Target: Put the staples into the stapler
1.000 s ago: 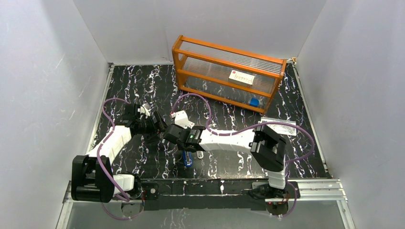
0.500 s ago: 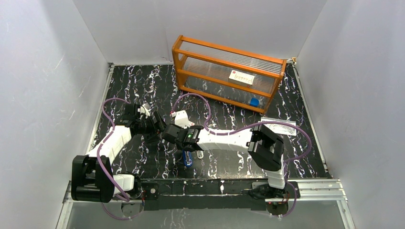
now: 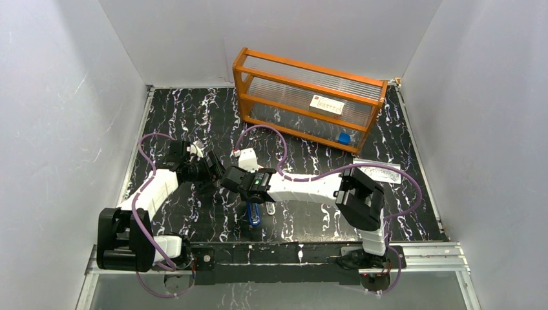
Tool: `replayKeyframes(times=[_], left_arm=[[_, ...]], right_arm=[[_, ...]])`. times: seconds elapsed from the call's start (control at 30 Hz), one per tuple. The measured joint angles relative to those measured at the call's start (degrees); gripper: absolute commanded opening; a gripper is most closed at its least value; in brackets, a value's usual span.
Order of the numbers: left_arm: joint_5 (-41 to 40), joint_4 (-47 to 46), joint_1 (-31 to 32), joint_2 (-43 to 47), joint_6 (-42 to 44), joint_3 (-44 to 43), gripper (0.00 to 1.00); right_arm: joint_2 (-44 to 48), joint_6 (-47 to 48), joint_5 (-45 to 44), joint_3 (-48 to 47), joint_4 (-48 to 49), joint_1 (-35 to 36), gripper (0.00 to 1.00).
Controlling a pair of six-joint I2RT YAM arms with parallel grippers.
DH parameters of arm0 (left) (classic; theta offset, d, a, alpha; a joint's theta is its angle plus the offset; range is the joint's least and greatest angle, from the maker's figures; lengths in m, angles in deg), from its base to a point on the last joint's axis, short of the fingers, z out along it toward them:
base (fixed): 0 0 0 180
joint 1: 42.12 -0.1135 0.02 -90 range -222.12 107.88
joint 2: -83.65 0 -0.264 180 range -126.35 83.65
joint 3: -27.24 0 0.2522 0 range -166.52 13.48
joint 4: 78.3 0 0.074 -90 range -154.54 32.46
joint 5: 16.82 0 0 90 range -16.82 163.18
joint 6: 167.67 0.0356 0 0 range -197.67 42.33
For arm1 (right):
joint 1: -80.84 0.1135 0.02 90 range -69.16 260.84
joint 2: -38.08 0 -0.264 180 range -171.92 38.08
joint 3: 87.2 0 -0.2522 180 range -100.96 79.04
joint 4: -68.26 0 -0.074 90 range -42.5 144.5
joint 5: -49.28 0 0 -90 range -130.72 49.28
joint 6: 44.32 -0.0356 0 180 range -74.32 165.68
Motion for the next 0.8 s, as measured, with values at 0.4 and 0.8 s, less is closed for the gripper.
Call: replayKeyframes(times=[0.4,0.8], left_arm=[[0.0,0.0,0.0,0.0,0.0,0.0,0.76],[0.0,0.0,0.0,0.0,0.0,0.0,0.76]], right_arm=[[0.0,0.0,0.5,0.0,0.0,0.0,0.28],[0.0,0.0,1.0,0.2,0.1,0.0,0.27]])
